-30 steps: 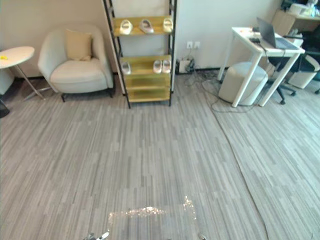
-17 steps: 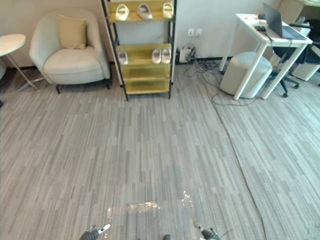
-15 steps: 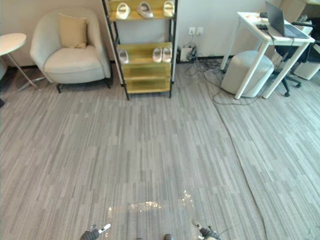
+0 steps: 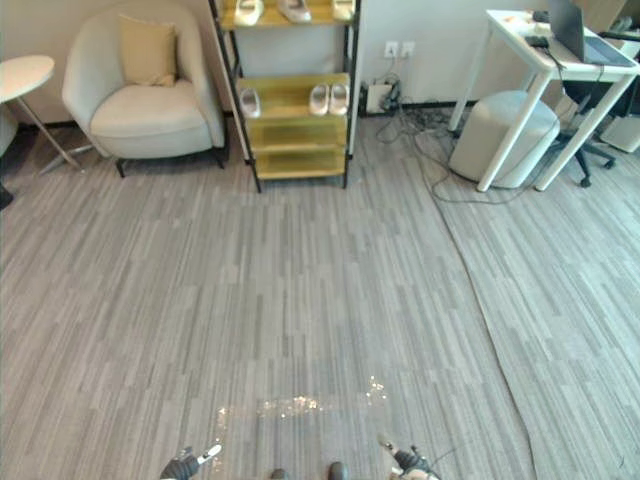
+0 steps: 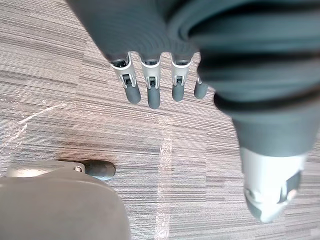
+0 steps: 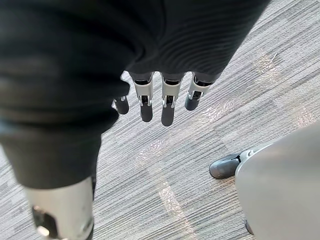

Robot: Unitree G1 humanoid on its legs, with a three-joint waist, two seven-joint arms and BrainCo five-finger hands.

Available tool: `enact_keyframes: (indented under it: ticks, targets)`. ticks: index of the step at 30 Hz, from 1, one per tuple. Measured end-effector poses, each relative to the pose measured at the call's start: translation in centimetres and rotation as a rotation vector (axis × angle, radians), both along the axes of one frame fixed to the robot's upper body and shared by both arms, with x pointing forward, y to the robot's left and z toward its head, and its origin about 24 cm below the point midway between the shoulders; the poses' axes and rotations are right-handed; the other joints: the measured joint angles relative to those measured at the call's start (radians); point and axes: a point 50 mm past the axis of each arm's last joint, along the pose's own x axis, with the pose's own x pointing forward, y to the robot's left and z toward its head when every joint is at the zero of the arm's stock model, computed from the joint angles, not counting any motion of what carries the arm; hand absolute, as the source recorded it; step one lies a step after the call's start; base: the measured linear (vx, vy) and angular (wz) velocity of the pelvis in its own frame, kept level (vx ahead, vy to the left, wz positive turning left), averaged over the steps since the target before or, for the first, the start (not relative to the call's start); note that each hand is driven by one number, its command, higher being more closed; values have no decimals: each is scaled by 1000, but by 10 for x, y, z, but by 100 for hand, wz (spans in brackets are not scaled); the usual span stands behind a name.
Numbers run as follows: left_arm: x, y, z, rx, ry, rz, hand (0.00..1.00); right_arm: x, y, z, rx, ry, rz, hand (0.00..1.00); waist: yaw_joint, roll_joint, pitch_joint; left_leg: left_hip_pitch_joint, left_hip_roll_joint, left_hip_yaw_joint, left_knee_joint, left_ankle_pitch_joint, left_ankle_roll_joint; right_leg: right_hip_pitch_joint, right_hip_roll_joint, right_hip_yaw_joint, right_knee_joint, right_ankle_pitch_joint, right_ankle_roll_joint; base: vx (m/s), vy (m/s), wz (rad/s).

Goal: Organize the slippers on the shoe rack

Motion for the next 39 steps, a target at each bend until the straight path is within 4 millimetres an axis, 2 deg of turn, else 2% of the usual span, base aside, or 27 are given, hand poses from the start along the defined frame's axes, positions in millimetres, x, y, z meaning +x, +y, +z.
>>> enact_keyframes:
  ticks: [2, 3, 4, 5, 7, 8, 11, 13, 14, 15, 17, 19, 20, 21, 22, 23, 25, 26, 27, 28, 30, 32, 33, 34, 36, 37, 39]
  targets:
    - [8, 3, 3, -1, -32, 38, 0, 1, 0, 0, 0, -8, -4, 0, 2, -3, 28, -83, 21, 2, 195, -103, -29, -30, 8, -19, 96, -74, -14, -10, -34, 15]
    - [8, 3, 3, -1, -34, 45, 0, 1, 1, 1, 0, -11, -4, 0, 3, -2, 29, -95, 27, 11, 231, -116, -35, -34, 10, -20, 110, -89, -18, -19, -23, 12]
    - [11, 7, 5, 3, -60, 79, 0, 3, 3, 2, 2, -34, -15, 0, 11, -12, 48, -155, 41, 52, 392, -137, -51, -34, 8, -23, 143, -126, -33, -29, -45, 6]
    - [17, 9, 9, 3, -101, 121, 0, 5, 4, 4, 0, -56, -17, 0, 22, -20, 58, -253, 71, 104, 631, -120, -40, -26, 5, -23, 167, -149, -43, -14, -43, 0]
    - [19, 8, 11, -8, -132, 161, 0, 3, 6, 4, -8, -54, -13, 0, 43, -19, 72, -367, 116, 131, 865, -102, -18, 13, 5, -19, 187, -172, -60, 147, -1, -16]
    - [18, 7, 11, -11, -136, 169, 0, 3, 4, 4, -17, -49, -17, 0, 44, -11, 69, -412, 135, 151, 886, -127, -24, 31, -3, -16, 188, -190, -56, 185, 34, -9]
    - [17, 6, 11, -17, -139, 178, 0, 10, 4, 6, -20, -69, -14, 0, 54, -11, 68, -467, 132, 194, 745, -128, -16, 49, -34, 3, 180, -208, -42, 270, 93, -18]
    - [17, 4, 10, -15, -133, 179, 0, 21, 5, 10, -20, -99, -8, 0, 72, -11, 66, -505, 91, 196, 430, -43, -23, 61, -75, 36, 149, -226, -10, 452, 188, -42]
    - [16, 4, 10, -15, -130, 178, 0, 21, 4, 10, -21, -98, -10, 0, 76, -11, 64, -497, 86, 190, 396, -29, -24, 61, -78, 41, 146, -230, -4, 558, 302, -67]
    - [6, 4, 6, -11, -91, 179, 0, 17, 6, 7, -15, -76, -9, 0, 95, -9, 49, -489, 65, 156, 354, 57, 17, 97, -97, 69, 139, -262, 18, 500, 283, -54]
    - [3, 9, 7, 4, -84, 190, 0, 12, 16, 4, 12, -56, -5, 0, 99, -46, 29, -487, 48, 177, 382, 24, 38, 88, -122, 72, 191, -264, 16, 523, 234, -38]
    - [2, 15, 7, 23, -77, 178, 0, 10, 32, 2, 48, -51, 21, 0, 105, -80, 7, -433, 33, 207, 392, -30, 59, 4, -147, 67, 436, -243, 53, 657, 268, -19]
    - [3, 17, 8, 33, -70, 147, 0, 12, 32, 3, 47, -59, 28, 0, 98, -88, 4, -369, 15, 205, 386, -76, 69, -65, -163, 66, 651, -182, 142, 459, 202, -4]
    - [4, 17, 8, 36, -69, 139, 0, 12, 32, 3, 46, -62, 28, 0, 98, -89, 3, -350, 10, 205, 383, -87, 70, -87, -166, 67, 716, -158, 166, 541, 220, 0]
    - [8, 16, 9, 37, -77, 128, 0, 13, 29, 5, 36, -79, 26, 0, 96, -84, 7, -274, -1, 200, 362, -119, 65, -163, -177, 52, 925, -145, 180, 513, 183, -1]
    - [14, 13, 9, 28, -90, 124, 0, 15, 26, 6, 25, -95, 24, 0, 89, -69, 11, -185, -5, 194, 313, -138, 65, -246, -180, 6, 1057, -163, 152, 712, 219, 7]
    - [23, 10, 11, 21, -113, 116, 0, 19, 24, 9, 14, -119, 25, 0, 81, -62, 14, -118, -5, 181, 267, -143, 63, -301, -189, -62, 1082, -193, 120, 509, 79, 35]
    - [39, -1, 13, -4, -146, 91, 0, 24, 21, 11, 6, -135, 27, 0, 62, -56, 19, -14, 3, 147, 202, -143, 61, -368, -191, -171, 990, -249, 79, 422, 8, 53]
    - [41, -3, 13, -9, -151, 85, 0, 25, 21, 11, 5, -136, 28, 0, 57, -55, 19, 0, 6, 143, 194, -143, 60, -378, -189, -184, 965, -253, 73, 521, -18, 66]
    - [48, -13, 14, -35, -167, 74, 0, 28, 19, 13, 0, -147, 32, 0, 40, -51, 20, 50, 19, 134, 164, -147, 53, -420, -178, -226, 811, -247, 62, 596, -68, 38]
    - [55, -24, 15, -62, -182, 64, 0, 34, 16, 15, -7, -157, 38, 0, 30, -47, 24, 99, 33, 118, 126, -161, 32, -466, -147, -229, 576, -163, 42, 497, -83, 39]
    - [53, -27, 13, -73, -170, 62, 0, 27, 15, 11, -6, -121, 40, 0, 26, -66, 33, 179, 22, 73, 111, -187, -10, -461, -121, -176, 314, 32, 9, 638, -211, 52]
    - [51, -27, 12, -73, -165, 64, 0, 26, 15, 10, -4, -113, 40, 0, 22, -69, 34, 194, 21, 55, 115, -194, -17, -455, -118, -155, 320, 99, -22, 739, -270, 47]
    - [50, -31, 11, -84, -156, 71, 0, 28, 6, 12, -25, -117, 45, 0, 16, -30, 34, 220, 62, 28, 125, -200, -30, -447, -98, -173, 380, 110, -37, 611, -244, 30]
    - [47, -35, 9, -104, -150, 115, 0, 35, -2, 16, -46, -135, 47, 0, 21, 39, 39, 170, 124, 1, 287, -193, -43, -421, -43, -207, 407, 25, -60, 580, -246, 12]
    - [46, -35, 9, -106, -148, 124, 0, 36, -2, 16, -46, -139, 50, 0, 19, 44, 43, 153, 131, -2, 333, -189, -50, -410, -38, -212, 406, 15, -62, 434, -205, 3]
    - [42, -32, 8, -115, -150, 174, 0, 36, -1, 16, -44, -141, 53, 0, 23, 53, 68, -62, 196, -12, 891, -48, -100, -248, 13, -209, 338, -45, -85, 531, -203, 4]
